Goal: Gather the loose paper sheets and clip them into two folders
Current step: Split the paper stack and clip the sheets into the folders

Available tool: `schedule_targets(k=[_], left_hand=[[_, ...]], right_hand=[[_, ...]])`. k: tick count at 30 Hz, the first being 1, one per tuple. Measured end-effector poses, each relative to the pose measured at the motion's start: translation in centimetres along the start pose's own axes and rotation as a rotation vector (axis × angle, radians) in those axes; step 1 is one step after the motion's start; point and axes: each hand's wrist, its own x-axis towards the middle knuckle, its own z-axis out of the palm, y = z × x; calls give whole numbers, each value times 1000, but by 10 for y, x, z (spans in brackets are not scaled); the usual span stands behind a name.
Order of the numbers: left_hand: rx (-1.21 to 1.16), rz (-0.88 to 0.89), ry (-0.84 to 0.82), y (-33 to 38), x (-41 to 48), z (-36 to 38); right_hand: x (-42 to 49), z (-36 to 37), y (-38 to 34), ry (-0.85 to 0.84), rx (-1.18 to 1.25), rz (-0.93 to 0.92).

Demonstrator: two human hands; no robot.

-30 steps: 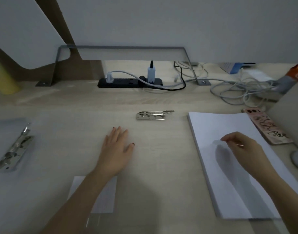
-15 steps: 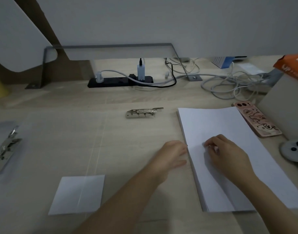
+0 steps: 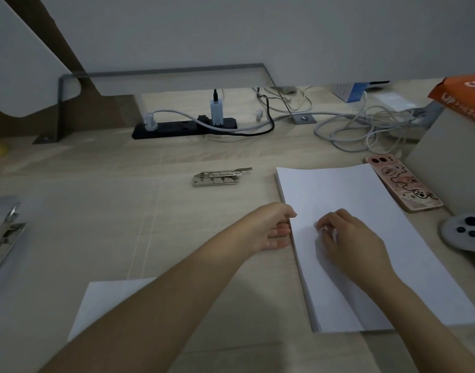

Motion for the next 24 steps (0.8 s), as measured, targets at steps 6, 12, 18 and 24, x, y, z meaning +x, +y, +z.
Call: schedule_targets(k=[6,12,18,24], left_hand=[[36,80,5,-5,4,6],[-131,287,-100,-30,3,11],[-104,490,-98,-55,-1,22],[-3,570,-109,-66,2,27]], right_hand=[[-1,-1,-1,-7,11,-6],[-3,-6,-2,-55,111,31],[-12,-16,-12,-149,273,113],[-16,-18,-12,-200,412,186]])
